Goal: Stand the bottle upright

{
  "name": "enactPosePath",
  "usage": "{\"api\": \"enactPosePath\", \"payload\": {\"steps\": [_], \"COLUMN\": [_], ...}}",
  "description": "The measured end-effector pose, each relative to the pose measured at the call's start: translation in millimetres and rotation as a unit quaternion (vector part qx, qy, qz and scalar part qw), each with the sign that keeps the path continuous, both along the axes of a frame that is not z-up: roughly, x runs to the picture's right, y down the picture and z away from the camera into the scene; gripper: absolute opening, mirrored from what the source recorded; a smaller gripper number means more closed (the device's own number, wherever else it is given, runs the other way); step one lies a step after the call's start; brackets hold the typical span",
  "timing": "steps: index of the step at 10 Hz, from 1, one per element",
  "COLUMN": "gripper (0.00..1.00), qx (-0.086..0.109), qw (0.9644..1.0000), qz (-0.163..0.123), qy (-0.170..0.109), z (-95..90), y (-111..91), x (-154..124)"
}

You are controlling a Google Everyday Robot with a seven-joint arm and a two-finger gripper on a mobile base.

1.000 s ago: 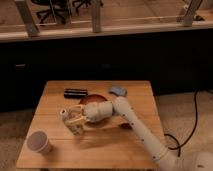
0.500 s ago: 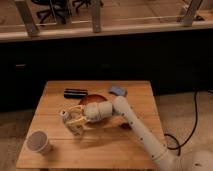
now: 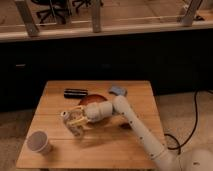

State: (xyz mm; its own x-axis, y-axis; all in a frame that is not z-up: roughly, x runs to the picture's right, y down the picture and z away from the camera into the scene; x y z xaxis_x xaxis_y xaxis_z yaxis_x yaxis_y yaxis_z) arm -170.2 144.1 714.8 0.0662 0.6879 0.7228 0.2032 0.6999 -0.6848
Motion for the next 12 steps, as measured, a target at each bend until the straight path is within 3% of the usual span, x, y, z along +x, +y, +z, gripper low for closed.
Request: {"api": "enactPosePath", "payload": {"steps": [5, 7, 12], "gripper": [0.0, 0.05, 0.57], "qx": [0.0, -0.007, -0.009], "qw": [0.9999, 0.9999, 0.9997], "qz": [-0.006, -0.005, -0.014], "qy": [-0.011, -0.013, -0.018], "z": [0.7, -0.1, 0.3], "y": [3.7, 3.5, 4.8], "x": [0.1, -1.4, -0.8]}}
